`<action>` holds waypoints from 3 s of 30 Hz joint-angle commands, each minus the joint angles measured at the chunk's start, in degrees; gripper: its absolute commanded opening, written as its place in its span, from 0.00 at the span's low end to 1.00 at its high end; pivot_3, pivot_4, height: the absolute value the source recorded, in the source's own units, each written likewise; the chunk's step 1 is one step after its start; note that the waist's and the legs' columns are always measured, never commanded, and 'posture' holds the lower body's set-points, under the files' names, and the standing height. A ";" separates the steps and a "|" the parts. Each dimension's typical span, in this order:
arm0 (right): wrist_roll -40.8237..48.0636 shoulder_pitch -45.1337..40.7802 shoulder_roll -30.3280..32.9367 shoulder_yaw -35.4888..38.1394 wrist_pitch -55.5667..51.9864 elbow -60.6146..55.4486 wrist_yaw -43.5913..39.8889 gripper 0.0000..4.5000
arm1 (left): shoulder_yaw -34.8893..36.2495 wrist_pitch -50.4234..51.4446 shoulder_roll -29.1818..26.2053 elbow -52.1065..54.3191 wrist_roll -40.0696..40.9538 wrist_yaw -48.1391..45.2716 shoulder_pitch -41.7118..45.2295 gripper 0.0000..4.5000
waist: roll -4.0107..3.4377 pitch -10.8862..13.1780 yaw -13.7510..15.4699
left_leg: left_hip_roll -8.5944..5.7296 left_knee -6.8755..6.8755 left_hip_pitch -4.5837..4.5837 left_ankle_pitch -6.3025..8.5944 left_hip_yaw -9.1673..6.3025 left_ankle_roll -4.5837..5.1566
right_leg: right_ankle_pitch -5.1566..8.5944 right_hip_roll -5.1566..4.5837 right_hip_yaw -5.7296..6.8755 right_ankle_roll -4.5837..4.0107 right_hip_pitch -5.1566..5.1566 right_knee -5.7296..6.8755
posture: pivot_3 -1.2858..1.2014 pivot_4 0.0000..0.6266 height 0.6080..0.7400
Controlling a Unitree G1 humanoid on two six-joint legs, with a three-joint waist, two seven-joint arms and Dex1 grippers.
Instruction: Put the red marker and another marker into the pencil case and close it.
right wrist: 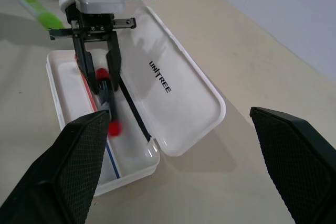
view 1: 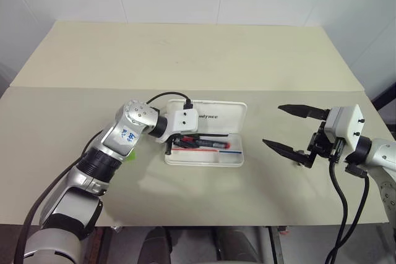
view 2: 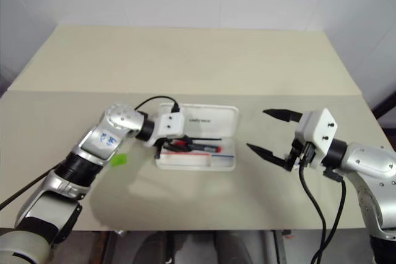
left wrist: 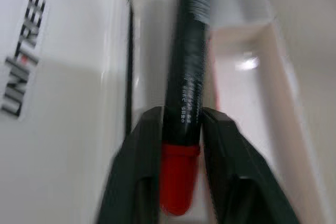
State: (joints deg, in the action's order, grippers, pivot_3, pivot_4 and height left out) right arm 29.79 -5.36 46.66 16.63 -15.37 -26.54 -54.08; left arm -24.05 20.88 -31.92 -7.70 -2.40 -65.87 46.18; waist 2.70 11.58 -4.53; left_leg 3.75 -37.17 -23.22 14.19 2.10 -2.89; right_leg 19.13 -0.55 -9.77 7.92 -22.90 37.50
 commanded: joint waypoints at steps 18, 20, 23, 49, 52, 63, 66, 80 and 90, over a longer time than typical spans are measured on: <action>4.11 -11.97 -3.23 -5.18 -0.18 3.37 -1.85 1.00 | 10.57 6.63 -6.87 14.31 14.03 -9.62 -1.38 0.87 | -0.04 0.01 -0.55 | 0.01 0.06 0.05 0.00 -0.02 0.00 | -0.02 0.00 0.00 0.03 0.08 -0.08 | 0.52 0.24 1.00; 6.27 -13.48 -3.13 -5.81 -1.61 2.56 -2.85 1.00 | 12.92 6.15 -11.35 15.15 15.39 -11.69 -3.21 0.99 | -0.05 0.02 -0.63 | 0.03 0.12 0.07 0.00 -0.03 0.00 | -0.01 0.00 0.01 0.02 0.07 -0.08 | 0.52 0.24 1.00; 9.53 -14.92 -2.56 -6.66 -3.74 0.60 -4.67 1.00 | 16.80 7.54 -18.64 16.79 17.93 -15.07 -6.27 0.99 | -0.05 0.03 -0.35 | 0.06 0.17 0.06 0.01 -0.06 0.00 | 0.04 0.00 0.08 -0.06 0.07 -0.09 | 0.52 0.24 1.00; 8.63 -15.73 -2.31 -11.25 -3.61 -0.04 -13.03 1.00 | 18.65 3.54 -43.11 14.86 5.57 -12.51 -28.69 0.99 | -0.03 0.06 -0.29 | 0.17 0.25 -0.01 0.12 0.11 -0.03 | 0.65 -0.07 0.17 -1.08 -0.21 -0.05 | 0.52 0.24 1.00; 8.48 -15.79 -2.52 -10.91 -3.71 -0.34 -12.18 1.00 | 18.09 3.61 -42.67 15.31 5.34 -12.40 -28.74 0.90 | -0.03 0.06 -0.28 | 0.17 0.25 -0.02 0.13 0.13 -0.04 | 0.64 -0.08 0.17 -1.08 -0.21 -0.05 | 0.52 0.24 1.00; 8.00 -16.42 -2.58 -10.59 -3.60 -0.63 -9.63 1.00 | 15.89 -2.28 -42.07 10.00 -0.62 -10.04 -26.05 0.23 | -0.03 0.06 -0.33 | 0.18 0.27 -0.03 0.13 0.16 -0.04 | 0.63 -0.06 0.15 -1.05 -0.33 0.03 | 0.52 0.24 1.00; 7.81 -16.62 -2.62 -10.80 -3.50 -0.36 -9.37 1.00 | 15.48 -2.25 -40.35 10.38 -0.92 -9.97 -24.30 0.23 | -0.03 0.06 -0.30 | 0.17 0.25 -0.03 0.13 0.19 -0.04 | 0.63 -0.07 0.15 -1.05 -0.33 0.04 | 0.52 0.24 1.00; 2.36 -12.03 0.50 -7.00 1.39 7.79 -11.79 1.00 | 14.89 5.64 -33.15 19.21 9.00 -17.04 -8.86 0.23 | -0.01 0.07 -0.26 | 0.15 0.21 -0.08 0.13 0.17 -0.03 | 0.27 -0.02 0.15 -0.32 -0.34 0.06 | 0.52 0.24 1.00; 0.73 -4.61 1.27 -3.18 2.44 6.31 -9.42 1.00 | 5.99 7.10 -19.96 16.09 6.65 -14.08 -2.11 0.23 | -0.01 0.07 -0.06 | 0.09 -0.04 -0.05 0.13 0.11 -0.03 | 0.18 -0.01 0.08 -0.13 -0.16 0.11 | 0.52 0.24 1.00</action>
State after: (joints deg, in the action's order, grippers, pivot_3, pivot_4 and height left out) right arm 30.19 -10.17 46.90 10.79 -13.56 -17.92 -64.18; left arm -17.53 27.76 -52.37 8.37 5.07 -80.65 42.45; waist 2.69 11.64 -4.59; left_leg 3.83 -37.23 -23.27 14.32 2.19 -2.91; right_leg 19.30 -0.56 -9.70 7.81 -23.03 37.61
